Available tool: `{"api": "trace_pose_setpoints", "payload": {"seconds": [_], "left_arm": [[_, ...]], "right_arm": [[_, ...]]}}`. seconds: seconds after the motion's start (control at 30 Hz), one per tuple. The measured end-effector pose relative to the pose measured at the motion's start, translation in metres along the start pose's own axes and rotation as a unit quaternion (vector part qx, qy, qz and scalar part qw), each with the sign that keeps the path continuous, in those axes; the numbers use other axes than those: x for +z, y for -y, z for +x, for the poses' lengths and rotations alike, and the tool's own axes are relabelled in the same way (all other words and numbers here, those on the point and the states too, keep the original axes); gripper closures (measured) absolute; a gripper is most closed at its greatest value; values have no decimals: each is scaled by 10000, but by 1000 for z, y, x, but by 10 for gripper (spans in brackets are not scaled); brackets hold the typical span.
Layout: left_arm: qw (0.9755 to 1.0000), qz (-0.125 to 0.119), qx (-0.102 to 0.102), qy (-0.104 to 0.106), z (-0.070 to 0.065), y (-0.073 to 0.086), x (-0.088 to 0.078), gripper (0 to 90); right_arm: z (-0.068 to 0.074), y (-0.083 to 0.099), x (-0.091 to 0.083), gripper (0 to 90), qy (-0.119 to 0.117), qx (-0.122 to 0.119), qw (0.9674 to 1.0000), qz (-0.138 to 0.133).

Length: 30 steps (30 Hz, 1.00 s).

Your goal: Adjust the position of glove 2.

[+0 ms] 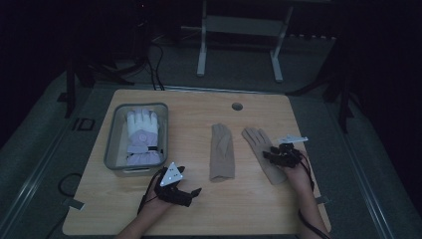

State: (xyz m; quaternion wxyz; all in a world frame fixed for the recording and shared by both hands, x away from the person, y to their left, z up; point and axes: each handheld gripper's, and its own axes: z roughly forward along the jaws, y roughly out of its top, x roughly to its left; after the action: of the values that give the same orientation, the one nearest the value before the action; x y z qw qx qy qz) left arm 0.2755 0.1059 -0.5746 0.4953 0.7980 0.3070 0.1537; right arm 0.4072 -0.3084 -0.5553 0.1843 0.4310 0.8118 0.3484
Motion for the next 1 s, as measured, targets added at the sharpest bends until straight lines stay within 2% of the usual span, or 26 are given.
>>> {"api": "trace_pose_setpoints", "payload": {"seconds": [0.07, 0.13, 0.2, 0.33, 0.43, 0.57, 0.63, 0.7, 0.83, 1.0], "left_arm": [[10000, -6, 5, -5, 0, 0, 0, 26], [10000, -14, 14, -14, 0, 0, 0, 25], [10000, -20, 11, -19, 0, 0, 0, 26], [10000, -17, 2, -16, 0, 0, 0, 26], [10000, -18, -5, -13, 0, 0, -1, 26], [10000, 14, -5, -20, 0, 0, 0, 26], [10000, 7, 11, -19, 0, 0, 0, 26], [10000, -7, 11, -20, 0, 0, 0, 25], [10000, -15, 23, -25, -1, 0, 0, 26], [10000, -13, 52, -29, -1, 0, 0, 26]], "right_arm": [[5, 1, 0, 639, 190, -108, 9998, -18], [9, 0, 0, 728, 333, -21, 9994, 8], [11, -1, 0, 778, 470, 241, 9986, 45], [14, -4, 0, 805, 636, 701, 9955, 59], [18, -5, -2, 818, 783, 928, 9926, -49], [30, -14, -7, 818, 806, 1202, 9890, -294], [38, -20, -8, 818, 837, 1287, 9872, -427], [42, -24, -9, 818, 882, 1319, 9863, -444], [54, -37, -11, 819, 917, 1604, 9805, -668], [73, -50, -14, 818, 901, 1691, 9783, -790]]}}
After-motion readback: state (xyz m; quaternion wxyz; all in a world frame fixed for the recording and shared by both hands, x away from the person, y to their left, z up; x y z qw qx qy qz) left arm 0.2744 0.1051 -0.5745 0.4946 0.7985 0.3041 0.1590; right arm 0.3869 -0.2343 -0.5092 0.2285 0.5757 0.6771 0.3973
